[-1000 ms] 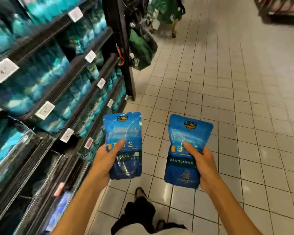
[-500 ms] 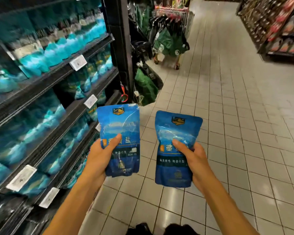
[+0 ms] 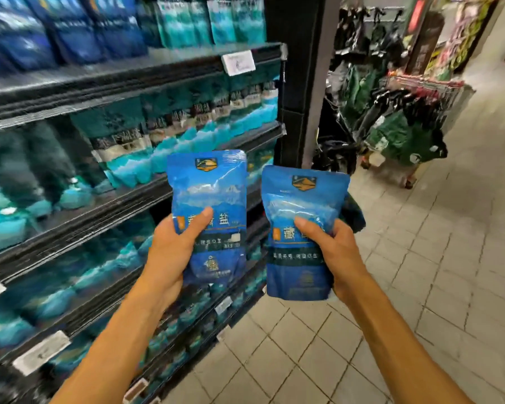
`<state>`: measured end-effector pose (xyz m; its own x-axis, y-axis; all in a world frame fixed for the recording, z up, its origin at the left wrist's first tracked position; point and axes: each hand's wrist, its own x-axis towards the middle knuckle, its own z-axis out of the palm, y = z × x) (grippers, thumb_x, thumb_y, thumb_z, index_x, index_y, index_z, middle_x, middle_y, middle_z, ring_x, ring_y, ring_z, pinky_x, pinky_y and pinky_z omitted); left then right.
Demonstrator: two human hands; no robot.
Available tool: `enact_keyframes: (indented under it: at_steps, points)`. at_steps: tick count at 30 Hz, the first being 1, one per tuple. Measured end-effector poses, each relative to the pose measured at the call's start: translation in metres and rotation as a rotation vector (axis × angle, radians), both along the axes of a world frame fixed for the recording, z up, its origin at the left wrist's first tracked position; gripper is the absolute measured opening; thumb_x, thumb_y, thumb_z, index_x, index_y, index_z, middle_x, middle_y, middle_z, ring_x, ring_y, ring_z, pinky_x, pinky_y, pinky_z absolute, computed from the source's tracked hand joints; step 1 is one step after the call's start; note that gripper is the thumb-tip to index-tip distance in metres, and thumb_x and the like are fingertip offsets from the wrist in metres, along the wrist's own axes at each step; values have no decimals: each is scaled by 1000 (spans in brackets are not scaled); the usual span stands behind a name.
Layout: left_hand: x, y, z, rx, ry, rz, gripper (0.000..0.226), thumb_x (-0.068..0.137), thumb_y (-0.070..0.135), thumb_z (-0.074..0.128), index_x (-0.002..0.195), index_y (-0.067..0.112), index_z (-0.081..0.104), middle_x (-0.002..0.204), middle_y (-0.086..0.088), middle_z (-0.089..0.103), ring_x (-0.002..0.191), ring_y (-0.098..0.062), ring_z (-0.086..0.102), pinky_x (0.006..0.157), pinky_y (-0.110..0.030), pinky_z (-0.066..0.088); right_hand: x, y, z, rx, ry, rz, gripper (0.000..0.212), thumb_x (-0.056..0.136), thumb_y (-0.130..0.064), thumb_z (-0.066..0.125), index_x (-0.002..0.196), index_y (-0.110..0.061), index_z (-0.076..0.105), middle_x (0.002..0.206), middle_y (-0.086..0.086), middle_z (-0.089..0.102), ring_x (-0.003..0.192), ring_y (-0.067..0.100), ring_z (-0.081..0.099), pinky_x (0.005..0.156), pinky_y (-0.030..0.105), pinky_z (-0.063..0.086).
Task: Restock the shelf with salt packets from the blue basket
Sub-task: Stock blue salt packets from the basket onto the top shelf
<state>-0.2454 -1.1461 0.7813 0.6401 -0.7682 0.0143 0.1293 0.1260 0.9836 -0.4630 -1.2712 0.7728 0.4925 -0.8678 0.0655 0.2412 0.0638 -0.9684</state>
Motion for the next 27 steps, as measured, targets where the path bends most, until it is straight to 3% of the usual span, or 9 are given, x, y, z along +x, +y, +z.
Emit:
enact_keyframes:
  at_steps: [4, 9, 15, 18, 22, 25, 27]
  points:
    - [16, -19, 31, -56, -18, 157, 32, 78, 40, 76, 105, 22, 76, 109, -5, 78, 95, -25, 77, 74, -39, 61, 44, -56, 31, -95, -29, 157, 27, 81, -30, 80, 106, -21, 78, 107, 6, 78, 93, 23, 76, 70, 29, 60]
    - [54, -21, 79, -113, -130, 307, 29, 88, 29, 73, 113, 14, 72, 107, -5, 79, 93, -21, 77, 69, -31, 60, 123, -89, 78, -194, -109, 333, 44, 78, -29, 76, 116, -7, 70, 109, 6, 78, 94, 22, 76, 71, 26, 59]
    - [123, -6, 148, -174, -234, 553, 11, 91, 25, 73, 99, 17, 75, 100, -2, 80, 87, -17, 76, 68, -32, 60, 233, -87, 142, -254, -241, 526, 36, 76, -28, 74, 107, -11, 71, 98, 2, 79, 85, 15, 76, 68, 26, 59]
    - [164, 9, 190, -203, -339, 631, 7, 91, 25, 75, 94, 19, 77, 100, -1, 80, 92, -17, 76, 73, -34, 61, 286, -75, 176, -278, -319, 555, 22, 82, -21, 73, 103, -12, 71, 94, 0, 79, 82, 13, 75, 70, 27, 58]
    - [222, 21, 241, -253, -346, 760, 41, 88, 25, 79, 119, 4, 65, 108, -11, 75, 100, -24, 74, 89, -48, 61, 353, -65, 226, -295, -374, 618, 14, 90, -15, 71, 104, -11, 72, 103, 8, 78, 91, 22, 74, 79, 38, 61]
    - [257, 23, 264, -272, -306, 720, 21, 90, 22, 77, 107, 13, 69, 101, -5, 77, 98, -25, 74, 93, -56, 58, 397, -63, 257, -232, -354, 711, 27, 88, -19, 74, 113, -8, 70, 111, 17, 76, 101, 33, 72, 87, 54, 59]
    - [276, 18, 272, -253, -330, 696, 16, 92, 19, 73, 107, 12, 70, 106, -9, 77, 103, -29, 73, 94, -56, 57, 424, -64, 271, -236, -313, 787, 25, 88, -20, 74, 111, -9, 72, 111, 16, 76, 100, 32, 73, 87, 55, 59]
